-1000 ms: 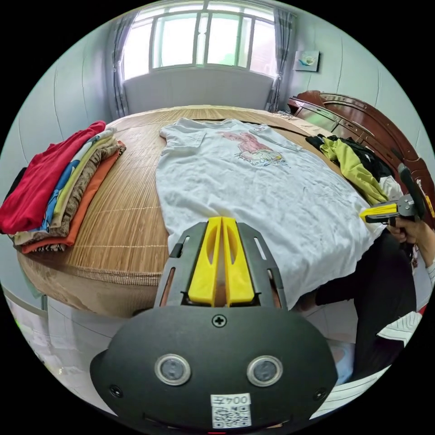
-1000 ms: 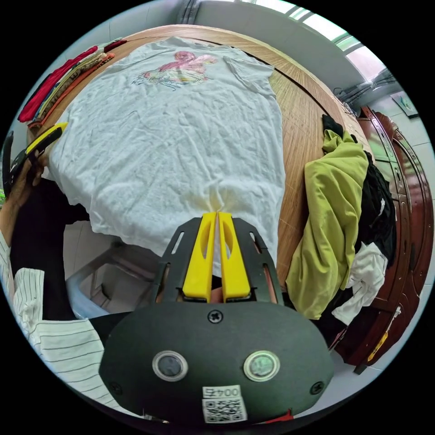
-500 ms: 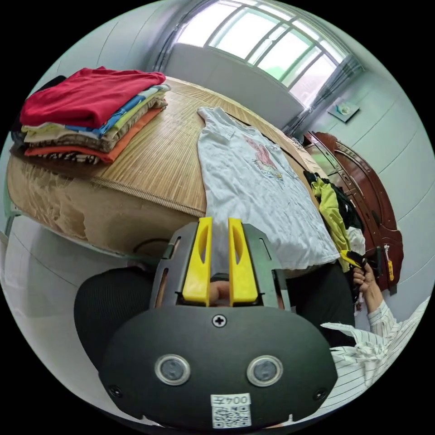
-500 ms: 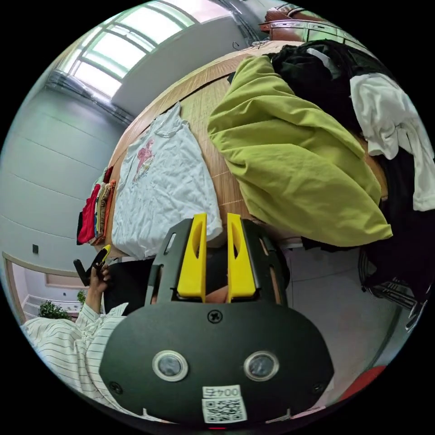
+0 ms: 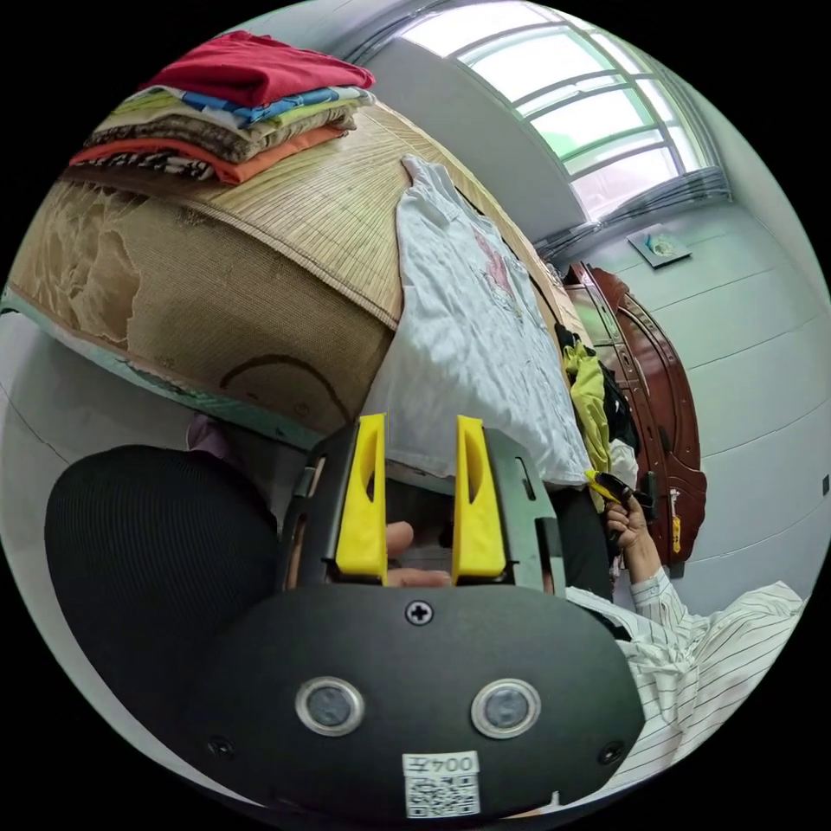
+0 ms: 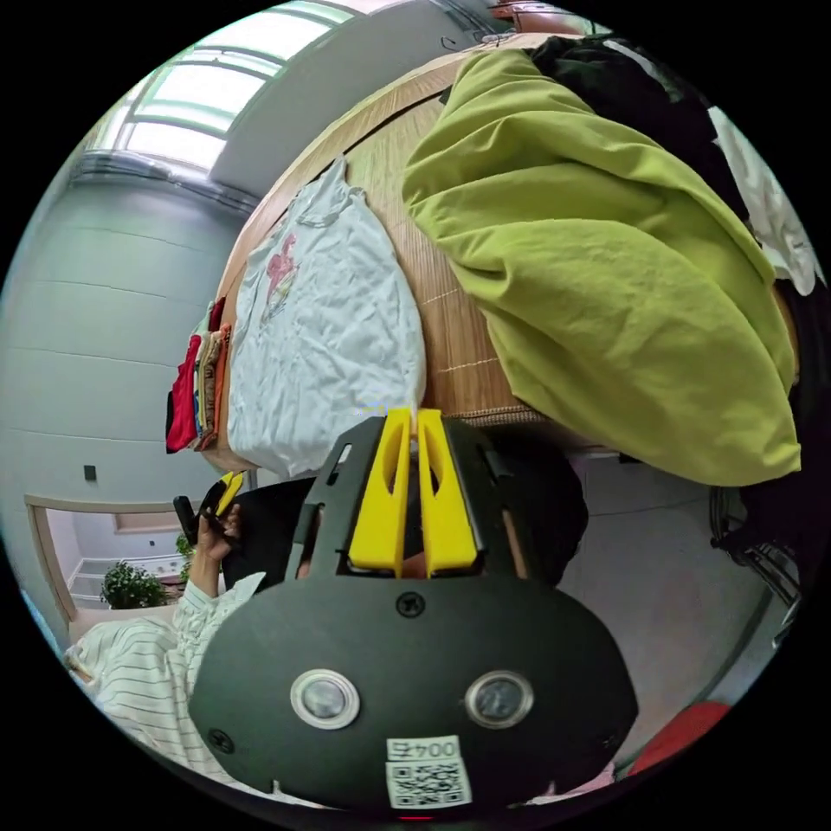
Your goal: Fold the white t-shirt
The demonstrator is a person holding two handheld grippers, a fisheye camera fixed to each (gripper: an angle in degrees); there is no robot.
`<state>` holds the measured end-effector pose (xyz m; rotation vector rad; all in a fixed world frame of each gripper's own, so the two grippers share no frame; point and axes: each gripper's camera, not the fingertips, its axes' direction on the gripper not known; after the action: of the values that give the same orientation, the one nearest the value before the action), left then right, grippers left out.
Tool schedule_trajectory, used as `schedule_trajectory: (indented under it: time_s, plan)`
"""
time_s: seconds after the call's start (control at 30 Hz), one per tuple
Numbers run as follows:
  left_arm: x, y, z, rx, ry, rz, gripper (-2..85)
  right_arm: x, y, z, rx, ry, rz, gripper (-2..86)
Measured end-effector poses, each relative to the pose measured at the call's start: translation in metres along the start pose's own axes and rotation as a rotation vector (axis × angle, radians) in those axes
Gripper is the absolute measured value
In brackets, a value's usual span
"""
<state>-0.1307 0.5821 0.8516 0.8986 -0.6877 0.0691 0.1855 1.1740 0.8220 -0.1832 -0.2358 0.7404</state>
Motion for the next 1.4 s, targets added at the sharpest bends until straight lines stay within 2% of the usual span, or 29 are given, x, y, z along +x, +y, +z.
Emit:
schedule_trajectory:
  time_s: [0.07, 0.2, 0.33, 0.7, 0.93, 1.2, 1.4]
  plan:
    - [-0.003, -0.007, 0.016, -0.064, -0.012, 0.029, 13.0, -0.002, -0.001, -0.006, 0.027, 0.081, -0.007, 0.1]
    - [0.001, -0.020, 0.041, -0.148, -0.083, 0.103, 13.7, 0.017, -0.001, -0.032, 0.134, -0.031, 0.079, -0.5]
    - [0.006, -0.032, 0.074, -0.255, -0.168, 0.191, 14.1, 0.020, -0.005, -0.034, 0.108, -0.002, 0.075, -0.7]
    - [0.003, -0.051, 0.115, -0.298, -0.267, 0.358, 13.8, 0.030, -0.011, -0.037, 0.068, 0.014, 0.074, -0.7]
    - [-0.032, -0.067, 0.117, -0.315, -0.193, 0.303, 12.1, 0.036, -0.014, -0.037, 0.051, 0.005, 0.088, -0.7]
    - [-0.043, -0.069, 0.123, -0.413, -0.113, 0.310, 4.1, 0.041, -0.014, -0.041, 0.069, -0.018, 0.110, -0.7]
    - [-0.075, -0.080, 0.050, -0.382, 0.108, 0.136, 2.9, 0.042, -0.013, -0.052, 0.080, -0.028, 0.099, -0.7]
